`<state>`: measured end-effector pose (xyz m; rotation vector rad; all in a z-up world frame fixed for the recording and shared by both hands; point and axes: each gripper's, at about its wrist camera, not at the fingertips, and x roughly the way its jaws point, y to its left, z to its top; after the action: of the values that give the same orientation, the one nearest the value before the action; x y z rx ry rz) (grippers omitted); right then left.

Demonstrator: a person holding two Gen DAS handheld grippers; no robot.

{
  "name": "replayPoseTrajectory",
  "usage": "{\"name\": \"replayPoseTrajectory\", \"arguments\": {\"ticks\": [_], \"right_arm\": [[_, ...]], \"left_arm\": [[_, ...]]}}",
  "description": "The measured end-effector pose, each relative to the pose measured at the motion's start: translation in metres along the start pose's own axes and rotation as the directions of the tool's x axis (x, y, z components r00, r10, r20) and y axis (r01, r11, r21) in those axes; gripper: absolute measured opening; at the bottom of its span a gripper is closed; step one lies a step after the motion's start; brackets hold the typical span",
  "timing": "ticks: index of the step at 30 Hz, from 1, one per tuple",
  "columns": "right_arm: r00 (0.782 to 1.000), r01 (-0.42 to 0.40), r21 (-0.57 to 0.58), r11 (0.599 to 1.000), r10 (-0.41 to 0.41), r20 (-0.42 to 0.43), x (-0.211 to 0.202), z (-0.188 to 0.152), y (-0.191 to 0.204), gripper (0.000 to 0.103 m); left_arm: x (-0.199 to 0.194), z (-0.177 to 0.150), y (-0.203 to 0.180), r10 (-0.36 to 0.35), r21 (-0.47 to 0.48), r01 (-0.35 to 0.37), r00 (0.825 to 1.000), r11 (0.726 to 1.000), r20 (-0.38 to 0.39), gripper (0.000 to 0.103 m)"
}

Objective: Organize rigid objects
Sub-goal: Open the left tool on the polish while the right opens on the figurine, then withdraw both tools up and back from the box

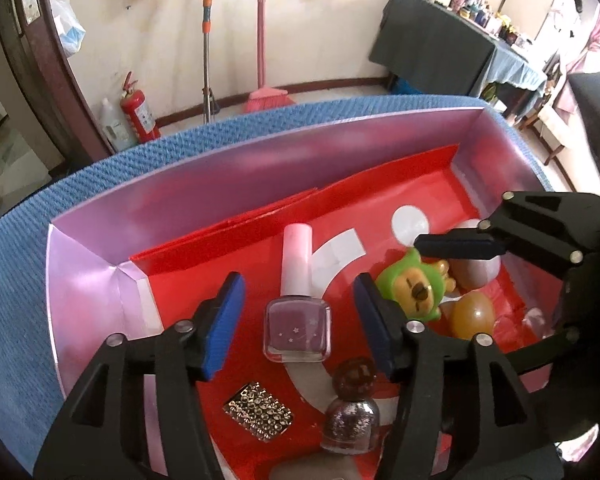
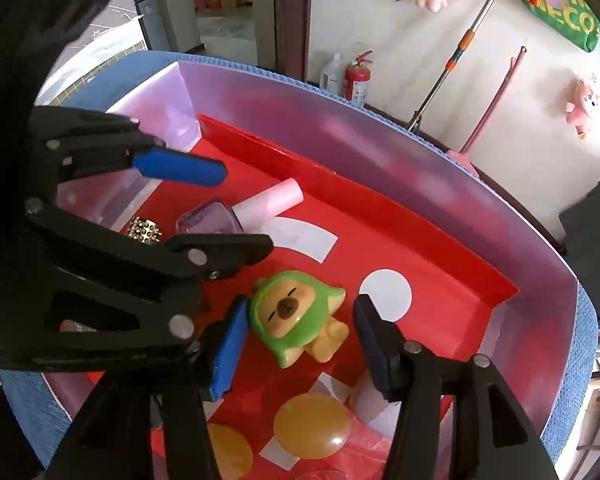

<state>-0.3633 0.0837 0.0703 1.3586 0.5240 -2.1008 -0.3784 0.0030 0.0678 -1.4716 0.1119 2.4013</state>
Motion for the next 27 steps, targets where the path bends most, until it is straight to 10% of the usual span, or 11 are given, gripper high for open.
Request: {"name": "replayPoseTrajectory", "arguments": {"ticks": [13,27], "right_arm": [[0.999,0.033,0.004,0.999,-0.033,0.02,-0.013,-0.005,0.004,0.069],[0.976,0.113,0.069,0.991,-0.124,0.182,-0.117,-0.048,0.012,0.095]], "left_arm": [[-0.037,-0.011,0.001,0.01,-0.013,-0.009,0.997,1.0,0.072,0.07],[-0.107,-0.044,-0.023,0.034,-0.041,-0.026,0.974,0.999,0.225,0.08]]}}
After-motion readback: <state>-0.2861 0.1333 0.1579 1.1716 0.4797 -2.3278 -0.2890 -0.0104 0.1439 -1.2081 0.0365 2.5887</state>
